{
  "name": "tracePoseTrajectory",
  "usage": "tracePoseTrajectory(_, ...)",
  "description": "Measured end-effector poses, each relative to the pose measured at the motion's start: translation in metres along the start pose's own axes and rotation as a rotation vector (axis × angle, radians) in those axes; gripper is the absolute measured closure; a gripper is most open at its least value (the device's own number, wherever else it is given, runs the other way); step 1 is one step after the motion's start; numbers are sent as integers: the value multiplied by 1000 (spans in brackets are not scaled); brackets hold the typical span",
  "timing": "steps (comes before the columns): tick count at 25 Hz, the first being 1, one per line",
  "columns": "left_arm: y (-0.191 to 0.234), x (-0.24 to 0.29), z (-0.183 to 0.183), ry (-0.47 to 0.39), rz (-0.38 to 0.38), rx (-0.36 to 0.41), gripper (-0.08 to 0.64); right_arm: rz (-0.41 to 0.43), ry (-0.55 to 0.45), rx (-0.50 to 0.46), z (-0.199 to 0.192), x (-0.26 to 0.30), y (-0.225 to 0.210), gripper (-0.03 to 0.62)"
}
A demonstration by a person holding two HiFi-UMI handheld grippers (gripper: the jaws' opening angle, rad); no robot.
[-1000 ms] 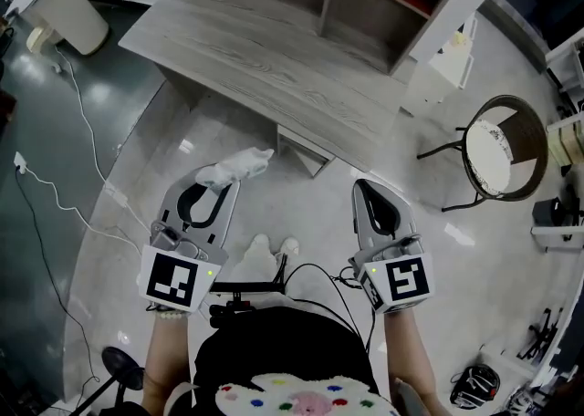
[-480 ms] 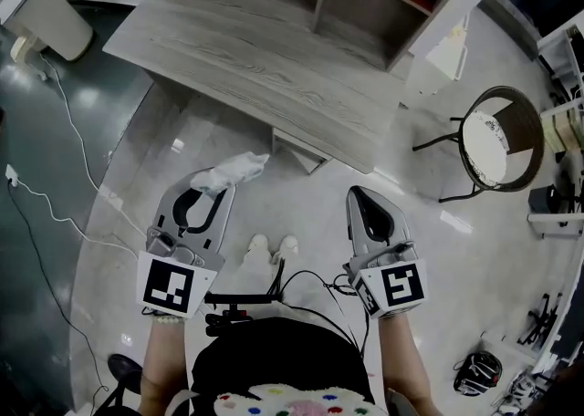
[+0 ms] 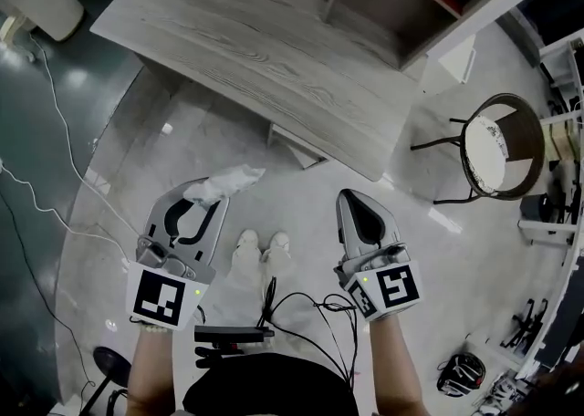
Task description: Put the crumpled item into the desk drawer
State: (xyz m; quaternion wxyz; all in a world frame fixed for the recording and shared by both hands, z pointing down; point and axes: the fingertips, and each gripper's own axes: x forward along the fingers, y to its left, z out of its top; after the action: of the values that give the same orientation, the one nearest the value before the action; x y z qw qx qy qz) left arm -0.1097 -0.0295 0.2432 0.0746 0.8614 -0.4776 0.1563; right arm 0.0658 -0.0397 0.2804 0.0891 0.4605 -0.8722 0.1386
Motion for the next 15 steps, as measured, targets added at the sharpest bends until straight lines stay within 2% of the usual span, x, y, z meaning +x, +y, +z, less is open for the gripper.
tracePoseTrajectory(11, 15, 37, -73, 53, -41, 24, 488, 63, 20, 124, -81, 62, -11, 584)
tracePoseTrajectory(15, 14, 47, -102, 52, -49, 5, 488, 116, 17, 117, -113, 80, -6, 584)
